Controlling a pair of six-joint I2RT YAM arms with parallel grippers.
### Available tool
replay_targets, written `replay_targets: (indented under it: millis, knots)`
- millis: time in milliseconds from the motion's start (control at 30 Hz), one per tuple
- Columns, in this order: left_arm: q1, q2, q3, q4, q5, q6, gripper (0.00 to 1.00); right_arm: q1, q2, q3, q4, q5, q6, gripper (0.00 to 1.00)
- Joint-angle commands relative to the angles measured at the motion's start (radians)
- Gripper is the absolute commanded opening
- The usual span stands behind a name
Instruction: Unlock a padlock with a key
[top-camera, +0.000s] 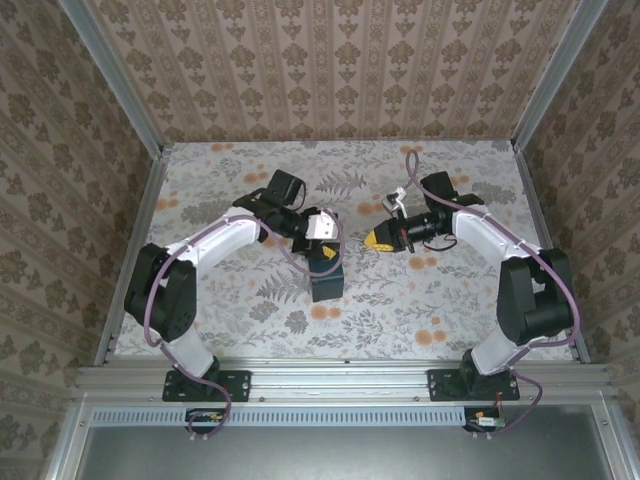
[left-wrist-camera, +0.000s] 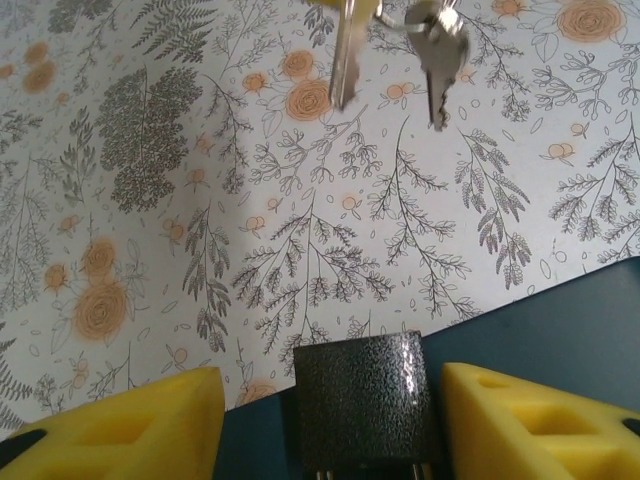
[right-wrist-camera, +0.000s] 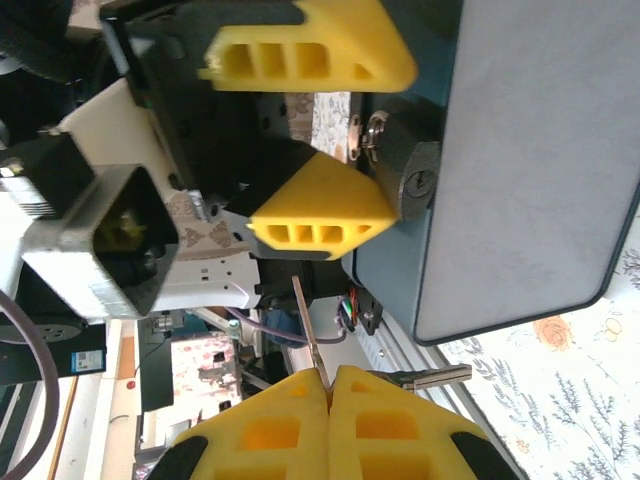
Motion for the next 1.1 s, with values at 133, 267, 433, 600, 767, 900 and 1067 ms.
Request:
replay_targets:
  millis: [133,267,433,600,767,900,1067]
  knots:
    - [-0.014,-0.192,-0.059,0.098,0.018,-0.213,0.65,-0.011,0.044,0.036,0.057,0.104,0.052,0.0]
    - [-0.082,-0.245,-0.045,0.146,-0.101,-0.516,0.61,-0.054,0.051,0.018,0.199,0.175,0.165,0.0]
    - [-0.224,-0.261,-0.011,0.093,-0.434,-1.033,0.53,-0.114,0.051,0.038,0.25,0.315,0.219,0.0]
    - [-0.381,-0.186,0.033,-0.037,-0.629,-1.399,0.48,-0.169,0.025,0.051,0.268,0.466,0.246,0.0]
    - [-0.544,-0.063,0.074,-0.002,-0.784,-1.516,0.49,-0.209,0.003,0.045,0.257,0.559,0.243,0.0]
    - [-0.55,0.029,0.098,0.035,-0.818,-1.576,0.47,-0.258,-0.001,0.026,0.269,0.568,0.246,0.0]
    - [-0.535,0.063,0.102,-0.05,-0.878,-1.626,0.47,-0.285,0.008,0.038,0.242,0.583,0.202,0.0]
